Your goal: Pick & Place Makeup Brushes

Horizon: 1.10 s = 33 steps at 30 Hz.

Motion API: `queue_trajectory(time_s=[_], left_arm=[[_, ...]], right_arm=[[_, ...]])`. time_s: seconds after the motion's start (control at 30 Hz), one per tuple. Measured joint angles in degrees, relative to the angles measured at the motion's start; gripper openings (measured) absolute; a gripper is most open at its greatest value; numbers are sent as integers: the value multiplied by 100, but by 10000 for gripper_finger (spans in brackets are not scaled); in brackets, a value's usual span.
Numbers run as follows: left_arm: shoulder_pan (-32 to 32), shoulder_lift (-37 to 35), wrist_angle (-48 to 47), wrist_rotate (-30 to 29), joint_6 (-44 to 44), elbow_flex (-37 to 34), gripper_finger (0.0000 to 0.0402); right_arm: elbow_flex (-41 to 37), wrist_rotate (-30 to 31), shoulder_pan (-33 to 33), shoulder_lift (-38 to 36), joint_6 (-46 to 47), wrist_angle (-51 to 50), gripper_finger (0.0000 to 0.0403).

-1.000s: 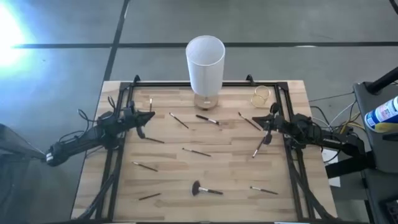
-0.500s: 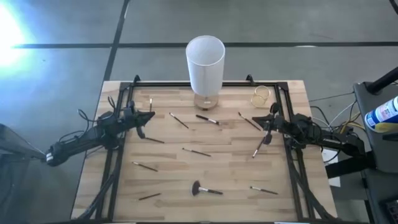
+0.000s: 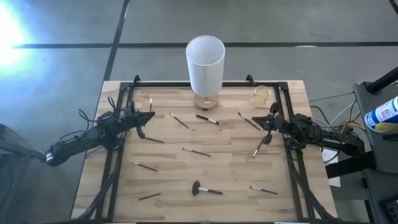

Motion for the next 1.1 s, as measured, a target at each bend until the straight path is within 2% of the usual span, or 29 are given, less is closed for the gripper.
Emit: queue_trajectory(time_s=[0.6,0.77,0.93,1.03,1.1], left_arm=[[-1,-1,0,2,-3,1,0],[1,0,0,2,-698,0,0],[-1,3,124,-56,-622,1,0],[0,8,268,-203,-442,1,0],[1,63,267,-338,-449,1,0]], right_arm=[[-1,1,-1,1,0,0,9],[-1,3,-1,1,-12,19,9],[-1,36,-2,2,-144,656,9],[-1,37,1,4,423,1061,9],[-1,37,-9,13,491,1380,9]])
